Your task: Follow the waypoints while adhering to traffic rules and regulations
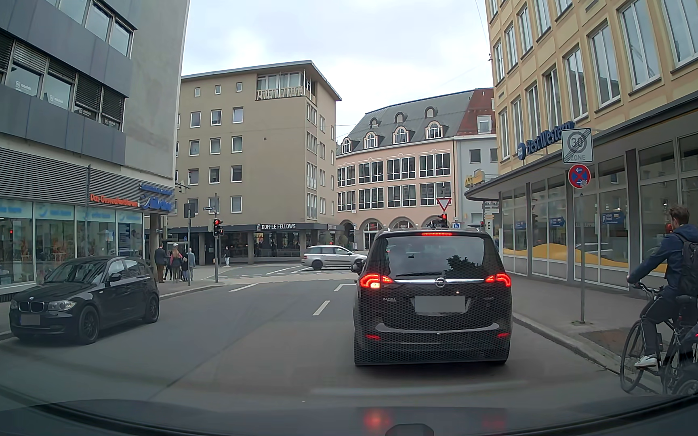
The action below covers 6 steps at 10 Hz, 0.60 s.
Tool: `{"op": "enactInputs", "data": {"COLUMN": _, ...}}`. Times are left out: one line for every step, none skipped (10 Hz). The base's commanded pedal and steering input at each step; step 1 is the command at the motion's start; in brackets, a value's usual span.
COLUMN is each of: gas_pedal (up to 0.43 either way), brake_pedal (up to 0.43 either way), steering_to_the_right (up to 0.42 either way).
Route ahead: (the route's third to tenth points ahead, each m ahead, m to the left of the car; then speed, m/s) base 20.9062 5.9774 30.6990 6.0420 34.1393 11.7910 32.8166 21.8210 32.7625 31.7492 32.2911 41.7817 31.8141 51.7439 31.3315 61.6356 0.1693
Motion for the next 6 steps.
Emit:
{"op": "enactInputs", "data": {"gas_pedal": 0.000, "brake_pedal": 0.104, "steering_to_the_right": -0.139}}
{"op": "enactInputs", "data": {"gas_pedal": 0.000, "brake_pedal": 0.110, "steering_to_the_right": -0.139}}
{"op": "enactInputs", "data": {"gas_pedal": 0.000, "brake_pedal": 0.110, "steering_to_the_right": -0.140}}
{"op": "enactInputs", "data": {"gas_pedal": 0.000, "brake_pedal": 0.116, "steering_to_the_right": -0.139}}
{"op": "enactInputs", "data": {"gas_pedal": 0.000, "brake_pedal": 0.116, "steering_to_the_right": -0.140}}
{"op": "enactInputs", "data": {"gas_pedal": 0.000, "brake_pedal": 0.122, "steering_to_the_right": -0.140}}
